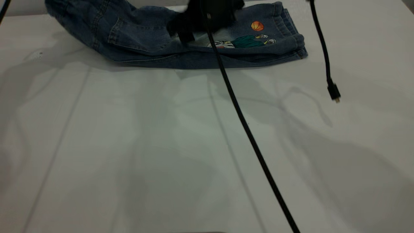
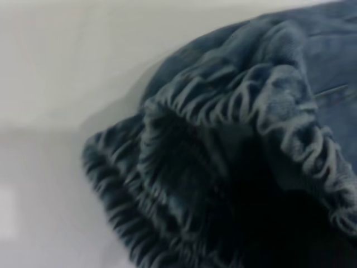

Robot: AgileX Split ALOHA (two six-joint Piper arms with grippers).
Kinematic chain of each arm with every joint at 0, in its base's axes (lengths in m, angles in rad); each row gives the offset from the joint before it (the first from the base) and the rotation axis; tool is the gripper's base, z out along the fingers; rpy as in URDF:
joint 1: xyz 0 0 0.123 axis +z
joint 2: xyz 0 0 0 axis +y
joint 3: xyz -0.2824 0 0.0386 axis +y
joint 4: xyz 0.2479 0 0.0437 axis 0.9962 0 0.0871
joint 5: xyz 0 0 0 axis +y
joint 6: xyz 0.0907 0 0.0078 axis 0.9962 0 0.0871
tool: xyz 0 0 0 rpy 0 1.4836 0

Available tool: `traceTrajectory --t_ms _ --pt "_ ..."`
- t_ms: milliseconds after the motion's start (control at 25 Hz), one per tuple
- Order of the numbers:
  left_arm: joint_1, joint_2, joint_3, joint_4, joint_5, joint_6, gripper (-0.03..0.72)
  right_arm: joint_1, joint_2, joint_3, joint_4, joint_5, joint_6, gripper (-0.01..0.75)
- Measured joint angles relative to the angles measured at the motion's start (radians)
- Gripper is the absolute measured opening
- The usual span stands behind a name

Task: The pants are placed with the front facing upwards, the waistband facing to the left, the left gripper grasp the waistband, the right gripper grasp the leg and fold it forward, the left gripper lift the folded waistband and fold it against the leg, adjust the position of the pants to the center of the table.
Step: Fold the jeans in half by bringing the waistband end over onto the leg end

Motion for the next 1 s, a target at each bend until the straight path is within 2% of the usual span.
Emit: traceTrajectory --t_ms 240,480,800,1000 --pt "-0.044 -0.099 0.000 -0.001 0.010 0.006 0.035 0.000 0.034 -0.009 0.051 -0.014 0.003 0.515" --pt "-0.101 -0.156 -0.004 -0.012 0.010 0.043 0.035 0.004 0.031 -0.014 0.104 0.027 -0.011 0.514" --pt "-0.227 -0.157 -0.070 -0.009 -0.003 0.053 0.035 0.019 -0.123 -0.007 0.179 0.191 -0.160 0.514" --pt "-0.273 -0.158 -0.083 -0.009 -0.008 0.055 0.035 -0.032 -0.240 -0.007 0.185 0.300 -0.215 0.514"
